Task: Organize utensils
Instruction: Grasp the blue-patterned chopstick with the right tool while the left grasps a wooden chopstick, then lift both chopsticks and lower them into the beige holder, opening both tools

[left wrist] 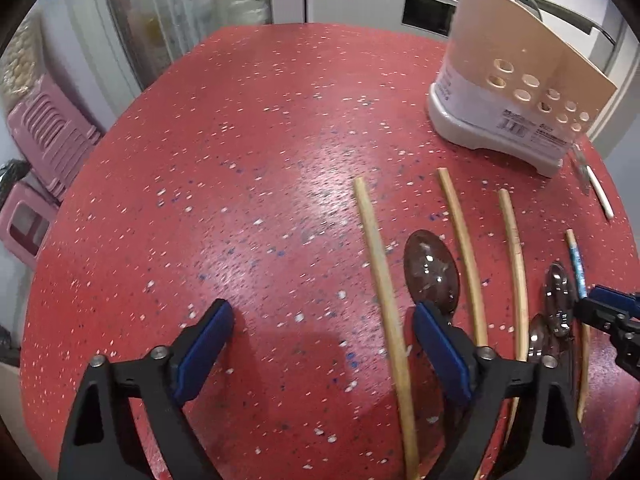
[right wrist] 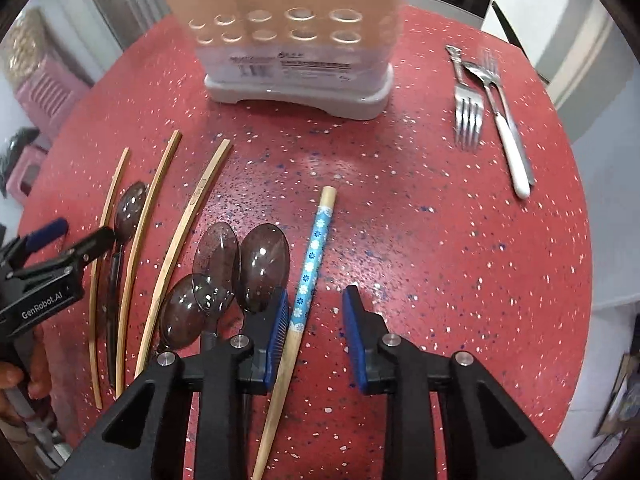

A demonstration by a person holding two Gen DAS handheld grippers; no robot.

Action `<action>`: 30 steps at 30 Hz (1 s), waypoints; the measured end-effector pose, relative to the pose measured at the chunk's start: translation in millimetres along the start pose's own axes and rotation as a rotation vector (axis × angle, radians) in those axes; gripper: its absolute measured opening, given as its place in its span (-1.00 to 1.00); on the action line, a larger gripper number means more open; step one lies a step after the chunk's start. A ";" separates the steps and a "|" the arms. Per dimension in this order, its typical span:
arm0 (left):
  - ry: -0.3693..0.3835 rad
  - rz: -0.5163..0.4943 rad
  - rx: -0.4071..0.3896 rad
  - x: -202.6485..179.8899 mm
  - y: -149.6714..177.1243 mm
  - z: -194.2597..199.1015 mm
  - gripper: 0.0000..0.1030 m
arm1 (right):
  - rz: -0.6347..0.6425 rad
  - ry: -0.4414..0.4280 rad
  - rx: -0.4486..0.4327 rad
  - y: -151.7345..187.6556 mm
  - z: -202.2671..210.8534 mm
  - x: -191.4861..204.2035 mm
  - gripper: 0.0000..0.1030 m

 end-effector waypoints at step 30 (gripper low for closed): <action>0.192 -0.069 -0.105 -39.5 7.8 80.4 -0.43 | -0.015 -0.187 -0.156 8.4 43.1 -4.8 -0.84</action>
Point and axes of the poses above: each gripper's, at about its wrist camera, not at the fingertips, and z roughly against the way its jaws point, x to its left, y to its underside, the point moved 10 cm from there along -z, roughly the way its jaws point, and after that the axes turned 5 degrees about z, right-handed, at the moved point
